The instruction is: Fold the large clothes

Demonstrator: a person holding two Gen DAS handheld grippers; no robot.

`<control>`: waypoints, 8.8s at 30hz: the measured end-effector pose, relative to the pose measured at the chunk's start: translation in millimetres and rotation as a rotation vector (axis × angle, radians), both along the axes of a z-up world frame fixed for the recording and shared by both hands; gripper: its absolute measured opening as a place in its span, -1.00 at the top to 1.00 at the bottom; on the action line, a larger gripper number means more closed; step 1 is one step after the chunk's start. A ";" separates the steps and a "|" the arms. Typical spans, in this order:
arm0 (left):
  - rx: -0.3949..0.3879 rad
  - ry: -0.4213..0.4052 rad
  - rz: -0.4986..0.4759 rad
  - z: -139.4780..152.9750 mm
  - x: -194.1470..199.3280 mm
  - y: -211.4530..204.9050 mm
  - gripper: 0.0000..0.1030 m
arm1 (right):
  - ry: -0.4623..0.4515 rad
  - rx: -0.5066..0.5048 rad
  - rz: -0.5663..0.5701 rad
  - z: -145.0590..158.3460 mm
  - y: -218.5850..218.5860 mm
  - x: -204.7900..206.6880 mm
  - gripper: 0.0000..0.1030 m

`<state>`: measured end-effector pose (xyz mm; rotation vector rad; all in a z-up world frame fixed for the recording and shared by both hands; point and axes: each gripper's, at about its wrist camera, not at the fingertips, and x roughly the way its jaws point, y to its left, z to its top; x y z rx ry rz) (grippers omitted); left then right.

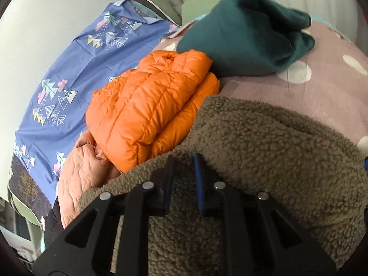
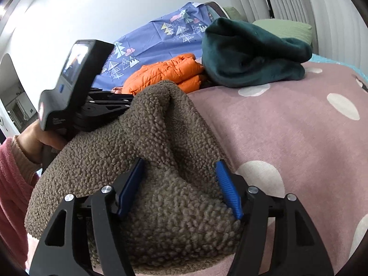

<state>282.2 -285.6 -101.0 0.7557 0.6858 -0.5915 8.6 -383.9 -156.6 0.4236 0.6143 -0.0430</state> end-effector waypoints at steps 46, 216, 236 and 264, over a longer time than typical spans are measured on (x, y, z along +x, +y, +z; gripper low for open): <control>-0.196 -0.071 0.105 -43.2 -210.7 160.9 -0.55 | 0.013 0.040 0.000 -3.8 -6.1 0.1 -0.73; -0.867 0.488 0.295 -33.1 21.3 204.5 -0.96 | 0.102 0.462 0.109 -20.3 -11.6 -10.7 -0.97; -0.850 0.469 0.267 -39.1 26.1 203.1 -0.96 | 0.082 0.461 0.120 -21.8 -13.0 -4.0 -0.97; -1.000 0.662 0.351 -74.8 82.4 204.0 -0.95 | 0.063 0.462 0.122 -21.0 -14.9 -7.3 -0.97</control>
